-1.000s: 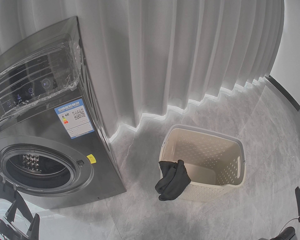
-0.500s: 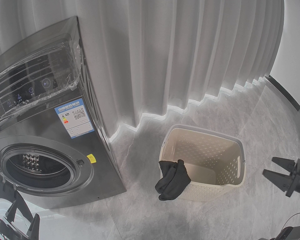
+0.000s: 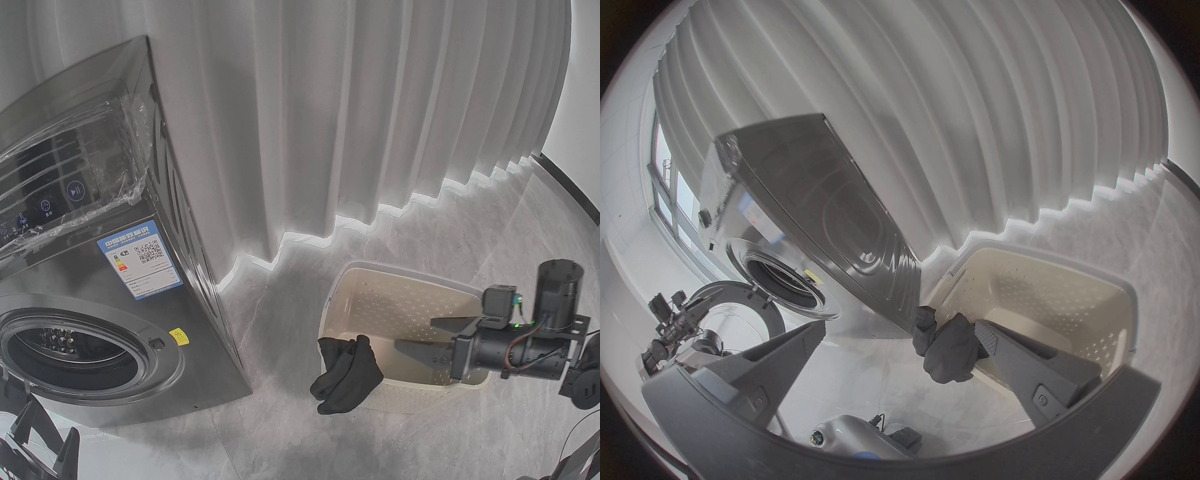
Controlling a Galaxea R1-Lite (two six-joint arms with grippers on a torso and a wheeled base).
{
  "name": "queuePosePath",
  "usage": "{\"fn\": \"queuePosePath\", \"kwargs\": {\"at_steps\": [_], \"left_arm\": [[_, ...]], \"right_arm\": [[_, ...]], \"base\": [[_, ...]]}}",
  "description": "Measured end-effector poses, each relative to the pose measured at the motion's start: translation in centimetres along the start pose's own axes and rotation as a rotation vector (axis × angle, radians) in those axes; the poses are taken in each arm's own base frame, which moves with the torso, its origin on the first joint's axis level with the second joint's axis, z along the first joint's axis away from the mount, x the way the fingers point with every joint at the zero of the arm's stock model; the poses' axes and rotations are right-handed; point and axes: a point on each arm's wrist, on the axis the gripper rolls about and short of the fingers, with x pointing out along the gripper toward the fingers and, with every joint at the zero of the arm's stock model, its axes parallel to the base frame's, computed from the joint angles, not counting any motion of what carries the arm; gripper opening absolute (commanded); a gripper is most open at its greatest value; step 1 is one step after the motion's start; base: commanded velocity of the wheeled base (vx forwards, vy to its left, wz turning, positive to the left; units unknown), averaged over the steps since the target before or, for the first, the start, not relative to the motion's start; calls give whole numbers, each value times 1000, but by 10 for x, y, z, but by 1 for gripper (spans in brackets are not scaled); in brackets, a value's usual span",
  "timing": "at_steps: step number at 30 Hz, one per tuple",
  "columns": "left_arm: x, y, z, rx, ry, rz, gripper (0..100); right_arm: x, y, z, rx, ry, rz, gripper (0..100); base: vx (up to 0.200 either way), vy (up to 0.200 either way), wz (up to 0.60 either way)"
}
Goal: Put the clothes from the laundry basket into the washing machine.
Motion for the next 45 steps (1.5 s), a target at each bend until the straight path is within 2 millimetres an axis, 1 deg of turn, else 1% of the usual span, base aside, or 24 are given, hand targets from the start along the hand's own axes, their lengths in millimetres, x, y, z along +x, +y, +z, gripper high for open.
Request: {"fn": "queuePosePath", "kwargs": {"at_steps": [4, 7, 12, 17, 28, 34, 35, 40, 45], "left_arm": [[0, 0, 0, -1, 0, 0, 100], [0, 0, 0, -1, 0, 0, 100], [0, 0, 0, -1, 0, 0, 100], [0, 0, 0, -2, 0, 0, 100], [0, 0, 0, -2, 0, 0, 100], [0, 0, 0, -2, 0, 1, 100], [0, 0, 0, -2, 0, 0, 100], [0, 0, 0, -2, 0, 0, 100], [0, 0, 0, -2, 0, 0, 100]], "right_arm": [[34, -2, -13, 8, 39, -3, 100], [55, -5, -22, 12, 52, -17, 100], [86, -10, -36, 28, 66, -48, 100], [112, -16, -49, 47, 94, -76, 100], [155, -17, -62, 84, 94, -87, 100], [169, -17, -70, 89, 94, -83, 100], [170, -17, -72, 89, 96, -88, 0], [172, -18, -77, 87, 103, -105, 0], [170, -18, -79, 85, 113, -110, 0]], "base": [[0, 0, 0], [0, 0, 0], [0, 0, 0], [0, 0, 0], [0, 0, 0], [0, 0, 0], [0, 0, 0], [0, 0, 0], [0, 0, 0]]}}
